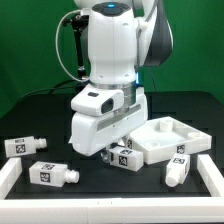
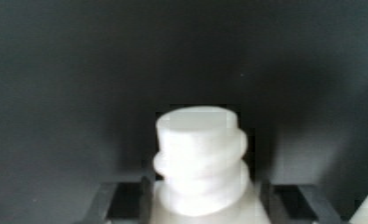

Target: Assemble one leg

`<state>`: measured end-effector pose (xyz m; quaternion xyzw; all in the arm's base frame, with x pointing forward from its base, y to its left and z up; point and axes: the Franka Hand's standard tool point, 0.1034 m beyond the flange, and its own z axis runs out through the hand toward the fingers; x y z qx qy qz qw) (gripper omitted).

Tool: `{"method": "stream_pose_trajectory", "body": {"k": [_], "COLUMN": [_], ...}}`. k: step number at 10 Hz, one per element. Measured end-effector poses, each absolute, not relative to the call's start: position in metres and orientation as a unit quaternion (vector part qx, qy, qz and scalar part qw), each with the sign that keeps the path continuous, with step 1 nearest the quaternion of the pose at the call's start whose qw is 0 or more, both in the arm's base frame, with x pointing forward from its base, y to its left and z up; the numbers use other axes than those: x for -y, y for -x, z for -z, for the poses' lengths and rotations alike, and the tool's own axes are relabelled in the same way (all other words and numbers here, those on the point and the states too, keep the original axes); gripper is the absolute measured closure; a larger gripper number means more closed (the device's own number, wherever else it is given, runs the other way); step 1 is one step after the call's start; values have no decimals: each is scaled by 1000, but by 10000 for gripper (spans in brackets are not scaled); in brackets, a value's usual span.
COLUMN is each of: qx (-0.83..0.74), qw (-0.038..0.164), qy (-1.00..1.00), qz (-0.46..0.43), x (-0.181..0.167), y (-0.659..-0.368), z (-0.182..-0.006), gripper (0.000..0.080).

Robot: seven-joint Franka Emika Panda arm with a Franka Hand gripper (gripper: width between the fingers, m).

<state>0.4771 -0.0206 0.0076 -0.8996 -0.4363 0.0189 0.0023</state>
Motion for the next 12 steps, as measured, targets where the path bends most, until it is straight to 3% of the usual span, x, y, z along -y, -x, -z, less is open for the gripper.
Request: {"method": "stream_pose_trajectory", "body": {"k": [2,4,5,8,12], "qx": [427,435,430,427,426], "qw": [-1,-9,-9,0,2], "qy": [904,900,902,903,903], "qz": [-24,-31,-34,-48,-50], "x": [35,81,100,129,122], "y": [-473,-442,-427,-400,-400], "z": [-16,-36,-36,-11,-7], "gripper": [511,511,511,511,511]}}
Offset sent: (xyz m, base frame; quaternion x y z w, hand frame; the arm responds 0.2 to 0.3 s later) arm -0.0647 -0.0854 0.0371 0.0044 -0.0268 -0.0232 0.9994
